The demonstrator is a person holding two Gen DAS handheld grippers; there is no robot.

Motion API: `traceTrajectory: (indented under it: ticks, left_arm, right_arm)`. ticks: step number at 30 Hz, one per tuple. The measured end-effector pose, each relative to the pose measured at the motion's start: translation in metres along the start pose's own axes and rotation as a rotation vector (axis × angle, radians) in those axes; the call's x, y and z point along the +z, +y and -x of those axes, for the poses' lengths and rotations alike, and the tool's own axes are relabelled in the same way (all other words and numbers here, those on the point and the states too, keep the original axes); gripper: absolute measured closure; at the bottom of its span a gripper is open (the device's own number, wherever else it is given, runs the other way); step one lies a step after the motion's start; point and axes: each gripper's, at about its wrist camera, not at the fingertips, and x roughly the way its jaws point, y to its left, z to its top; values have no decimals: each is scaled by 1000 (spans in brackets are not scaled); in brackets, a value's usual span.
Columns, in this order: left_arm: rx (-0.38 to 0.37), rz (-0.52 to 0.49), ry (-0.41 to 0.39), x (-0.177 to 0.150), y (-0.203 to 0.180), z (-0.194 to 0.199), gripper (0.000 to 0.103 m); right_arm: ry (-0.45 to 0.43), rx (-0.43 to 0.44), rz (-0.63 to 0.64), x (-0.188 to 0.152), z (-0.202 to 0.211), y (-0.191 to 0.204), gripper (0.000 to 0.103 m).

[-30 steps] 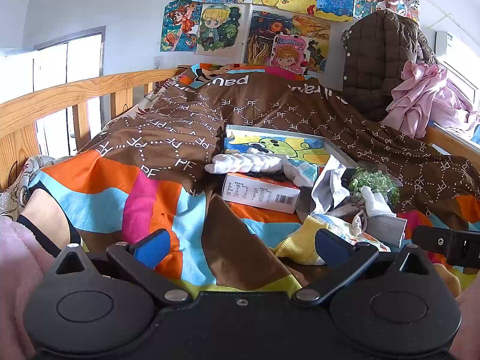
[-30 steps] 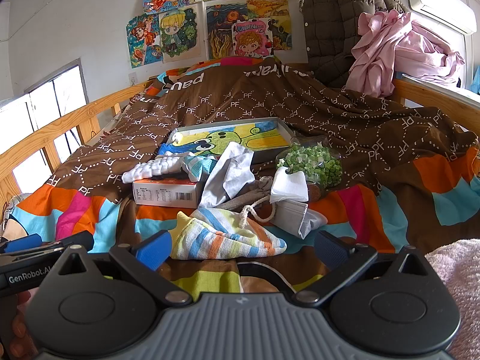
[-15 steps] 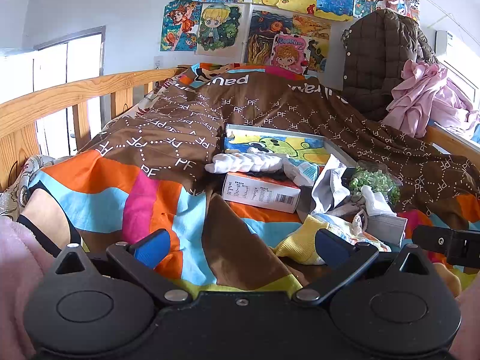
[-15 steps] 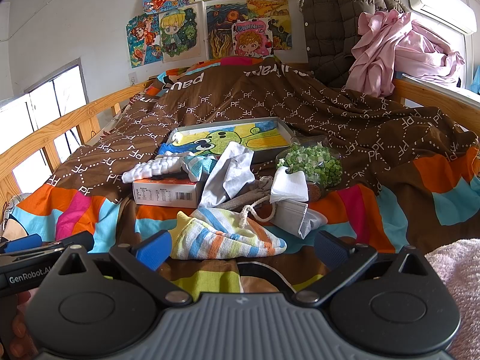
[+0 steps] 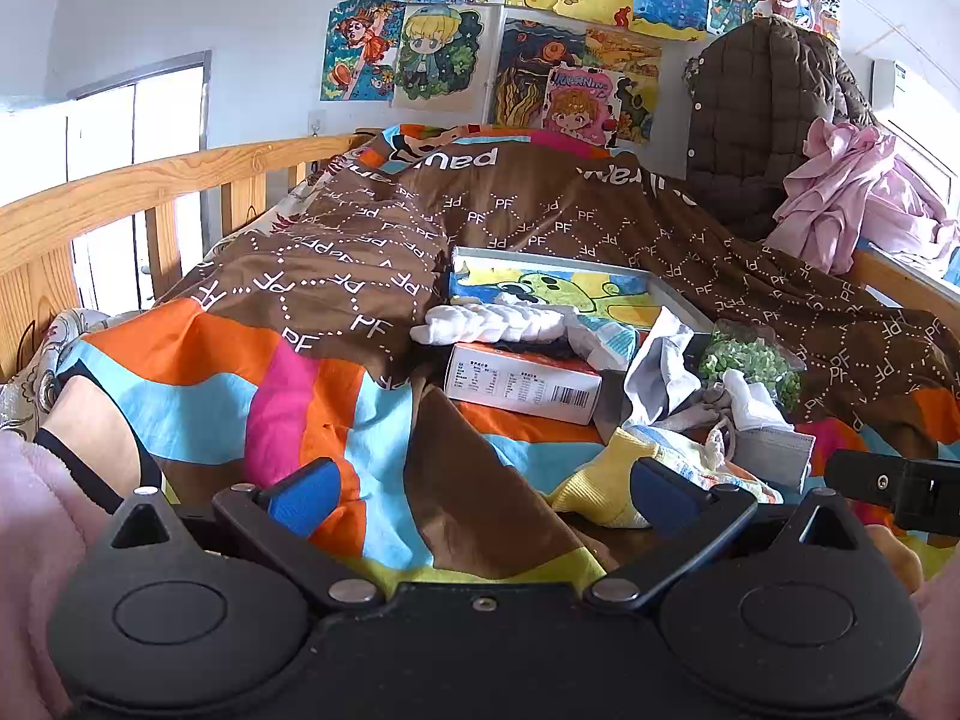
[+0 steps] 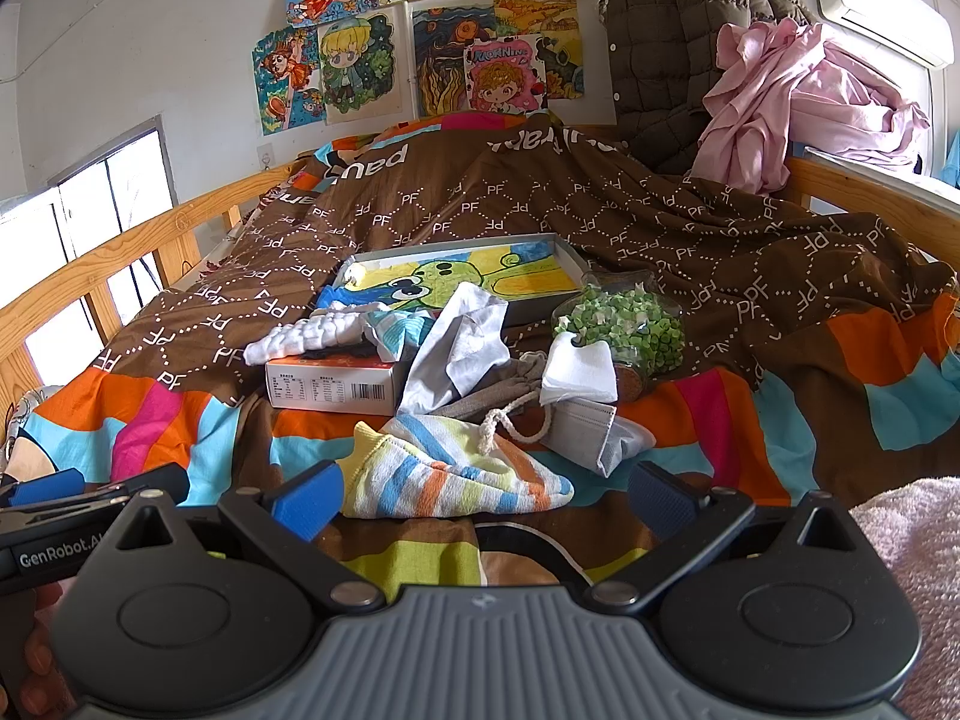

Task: Organize soft objects

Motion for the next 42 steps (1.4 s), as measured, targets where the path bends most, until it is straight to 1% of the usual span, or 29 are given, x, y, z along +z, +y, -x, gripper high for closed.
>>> traceTrajectory:
  ticks: [18, 25, 29, 31, 35, 39, 42]
  left_arm:
    - [-2, 6, 4, -1, 0, -1, 1]
    - [-22, 85, 31, -7, 11, -6, 1]
    - [-27, 113, 46, -6, 13, -6, 1]
    - [-17, 124, 60, -5, 14, -8, 1]
    - [-27, 148, 98, 3, 16, -18, 1]
    - [-56, 119, 121, 15, 12, -34, 1]
    - [-87, 78, 138, 26, 4, -48, 1]
  right_arm:
    - [2, 0, 0, 0, -1, 1, 0]
    - [8, -3, -1, 2, -3, -1, 0]
    - [41, -3, -17, 4, -7, -2, 0]
    - [68, 12, -25, 7, -10, -3, 0]
    - [127, 40, -42, 19, -19, -8, 0]
    - [146, 24, -20, 40, -34, -16, 0]
    - [182, 15, -4, 58, -51, -23, 0]
